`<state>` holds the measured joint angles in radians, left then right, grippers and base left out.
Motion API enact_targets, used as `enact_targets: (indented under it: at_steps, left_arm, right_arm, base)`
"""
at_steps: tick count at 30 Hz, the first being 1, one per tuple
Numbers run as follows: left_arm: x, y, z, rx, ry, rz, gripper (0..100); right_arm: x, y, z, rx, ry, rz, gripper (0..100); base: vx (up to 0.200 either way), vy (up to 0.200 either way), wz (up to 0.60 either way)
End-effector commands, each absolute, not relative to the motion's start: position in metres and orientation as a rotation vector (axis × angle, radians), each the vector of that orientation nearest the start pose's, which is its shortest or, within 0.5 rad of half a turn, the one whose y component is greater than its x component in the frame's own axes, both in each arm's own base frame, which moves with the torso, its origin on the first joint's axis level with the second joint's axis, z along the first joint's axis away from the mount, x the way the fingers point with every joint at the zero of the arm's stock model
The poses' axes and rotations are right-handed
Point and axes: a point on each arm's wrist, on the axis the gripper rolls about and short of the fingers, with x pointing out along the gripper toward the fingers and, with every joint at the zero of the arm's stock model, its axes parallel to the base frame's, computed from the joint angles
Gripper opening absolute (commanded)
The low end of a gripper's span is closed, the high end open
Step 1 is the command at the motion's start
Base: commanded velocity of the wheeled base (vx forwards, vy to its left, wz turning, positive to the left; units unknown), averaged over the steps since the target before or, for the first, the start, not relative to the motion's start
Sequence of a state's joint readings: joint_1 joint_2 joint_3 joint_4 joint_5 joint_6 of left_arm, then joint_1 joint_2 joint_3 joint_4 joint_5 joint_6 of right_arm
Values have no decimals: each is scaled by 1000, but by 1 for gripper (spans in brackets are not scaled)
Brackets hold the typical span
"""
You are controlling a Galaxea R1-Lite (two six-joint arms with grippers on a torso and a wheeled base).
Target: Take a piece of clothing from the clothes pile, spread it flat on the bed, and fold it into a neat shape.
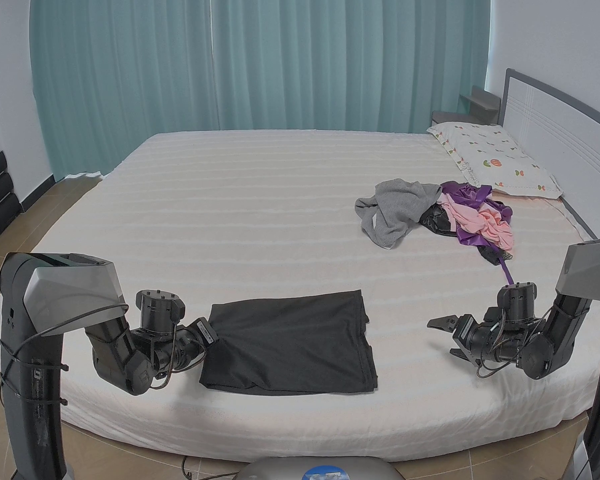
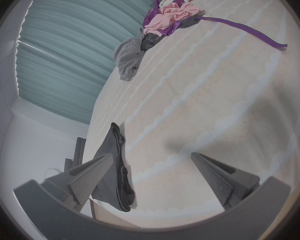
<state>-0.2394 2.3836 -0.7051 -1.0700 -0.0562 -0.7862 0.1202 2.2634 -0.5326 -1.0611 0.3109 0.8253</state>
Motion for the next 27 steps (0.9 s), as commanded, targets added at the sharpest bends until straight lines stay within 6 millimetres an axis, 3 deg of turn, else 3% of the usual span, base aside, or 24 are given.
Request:
enact_targets:
  at_steps: [1, 27]
  left_arm:
    - [349, -84, -31, -705, 675, -29, 0]
    - [345, -69, -25, -744, 664, 16, 0]
  right_arm:
    - [315, 45, -17, 845, 807, 116, 100]
    - [315, 45, -17, 845, 810, 114, 100]
  base:
    - [0, 200, 0]
    - [0, 200, 0]
